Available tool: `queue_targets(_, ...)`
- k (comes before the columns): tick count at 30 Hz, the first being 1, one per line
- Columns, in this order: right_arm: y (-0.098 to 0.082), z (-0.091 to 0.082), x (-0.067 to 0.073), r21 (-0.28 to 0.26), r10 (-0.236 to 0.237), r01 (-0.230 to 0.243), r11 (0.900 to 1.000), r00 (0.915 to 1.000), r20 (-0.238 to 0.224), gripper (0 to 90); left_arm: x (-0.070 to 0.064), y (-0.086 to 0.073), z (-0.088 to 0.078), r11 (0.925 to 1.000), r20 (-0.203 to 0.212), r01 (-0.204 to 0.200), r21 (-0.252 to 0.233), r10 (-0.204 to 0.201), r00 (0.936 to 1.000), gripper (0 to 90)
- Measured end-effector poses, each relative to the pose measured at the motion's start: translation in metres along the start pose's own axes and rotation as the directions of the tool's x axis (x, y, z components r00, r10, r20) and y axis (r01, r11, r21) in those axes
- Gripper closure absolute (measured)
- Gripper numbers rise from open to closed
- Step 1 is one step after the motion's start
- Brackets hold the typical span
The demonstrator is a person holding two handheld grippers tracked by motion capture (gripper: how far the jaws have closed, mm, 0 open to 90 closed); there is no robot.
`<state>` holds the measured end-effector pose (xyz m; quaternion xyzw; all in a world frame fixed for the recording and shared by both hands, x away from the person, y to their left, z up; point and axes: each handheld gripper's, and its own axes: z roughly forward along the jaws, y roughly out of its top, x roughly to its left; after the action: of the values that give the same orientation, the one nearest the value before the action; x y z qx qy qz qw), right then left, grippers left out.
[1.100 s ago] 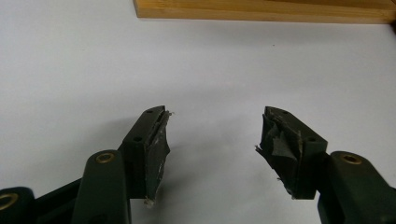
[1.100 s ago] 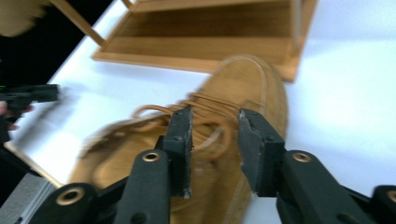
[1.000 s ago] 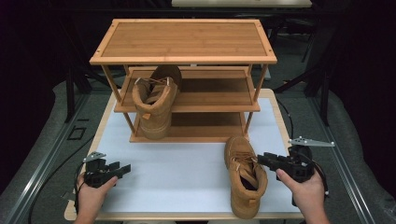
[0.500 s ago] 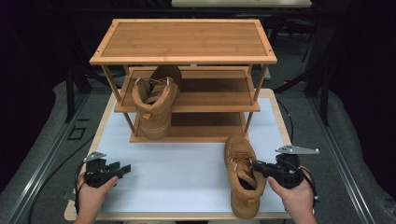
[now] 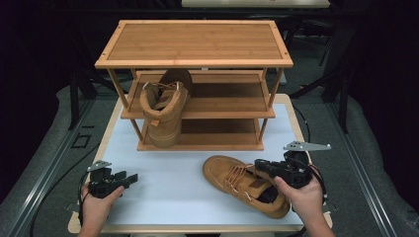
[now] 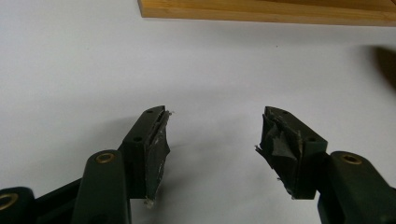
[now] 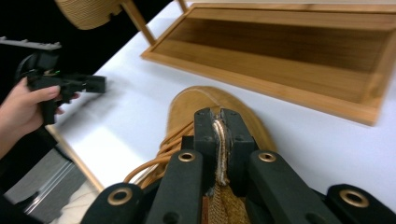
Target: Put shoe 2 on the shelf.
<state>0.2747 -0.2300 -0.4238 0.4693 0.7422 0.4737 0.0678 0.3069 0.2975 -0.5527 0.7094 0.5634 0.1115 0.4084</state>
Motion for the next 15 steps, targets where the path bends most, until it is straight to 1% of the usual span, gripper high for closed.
queue_targets(1,0.0,0.002,0.0,0.014,-0.008,0.009,1.0,0.9999,-0.01,86.4,0.0,0.0,0.0,1.0,0.0,-0.002,0.0,0.002,1.0,40.8)
queue_targets(2,-0.002,0.005,0.0,0.012,-0.016,0.016,1.0,0.9998,-0.008,86.4,0.0,0.0,0.0,1.0,-0.001,-0.004,-0.002,0.004,1.0,40.8)
queue_targets(3,-0.003,0.006,-0.002,0.026,-0.017,0.017,1.0,0.9998,-0.004,86.4,0.0,0.0,-0.001,1.0,-0.001,-0.005,-0.001,0.005,1.0,40.8)
queue_targets(5,-0.007,0.011,-0.006,0.033,-0.004,0.004,0.999,1.0,0.006,86.3,0.0,0.0,-0.001,1.0,-0.001,-0.005,-0.002,0.005,1.0,40.8)
queue_targets(6,-0.009,0.013,-0.008,0.034,-0.013,0.012,0.999,0.9993,0.035,86.3,0.0,0.0,0.0,1.0,-0.001,-0.004,-0.004,0.004,1.0,40.8)
queue_targets(7,-0.01,0.012,-0.012,0.04,-0.006,0.005,0.999,0.9993,0.038,86.3,0.0,0.0,0.0,1.0,-0.001,-0.003,-0.002,0.003,1.0,40.8)
queue_targets(9,-0.012,0.012,-0.019,0.045,0.011,-0.012,0.999,0.9995,0.029,86.0,0.0,0.0,0.0,1.0,0.0,-0.002,-0.001,0.002,1.0,40.8)
queue_targets(10,-0.013,0.012,-0.021,0.058,0.008,-0.011,0.998,0.9993,0.037,85.8,0.0,0.0,0.0,1.0,-0.002,-0.002,-0.002,0.002,1.0,40.8)
queue_targets(11,-0.013,0.011,-0.024,0.072,-0.003,0.0,0.997,0.9992,0.04,85.5,0.0,0.0,0.0,1.0,-0.002,-0.003,-0.002,0.003,1.0,40.8)
queue_targets(12,-0.014,0.01,-0.027,0.085,-0.003,0.0,0.996,0.9992,0.039,85.2,0.0,0.0,0.001,1.0,-0.001,-0.004,-0.002,0.004,1.0,40.8)
queue_targets(13,-0.014,0.01,-0.03,0.085,0.0,-0.002,0.996,0.9998,0.019,84.7,-0.001,0.0,0.001,1.0,-0.001,-0.005,-0.001,0.005,1.0,40.8)
queue_targets(14,-0.012,0.009,-0.031,0.104,0.004,-0.005,0.995,1.0,0.004,84.3,-0.001,0.0,0.001,1.0,-0.001,-0.004,-0.002,0.004,1.0,40.8)
queue_targets(15,-0.011,0.009,-0.031,0.117,-0.006,0.005,0.993,1.0,0.008,83.7,-0.001,0.0,0.001,1.0,-0.001,-0.004,-0.001,0.004,1.0,40.8)
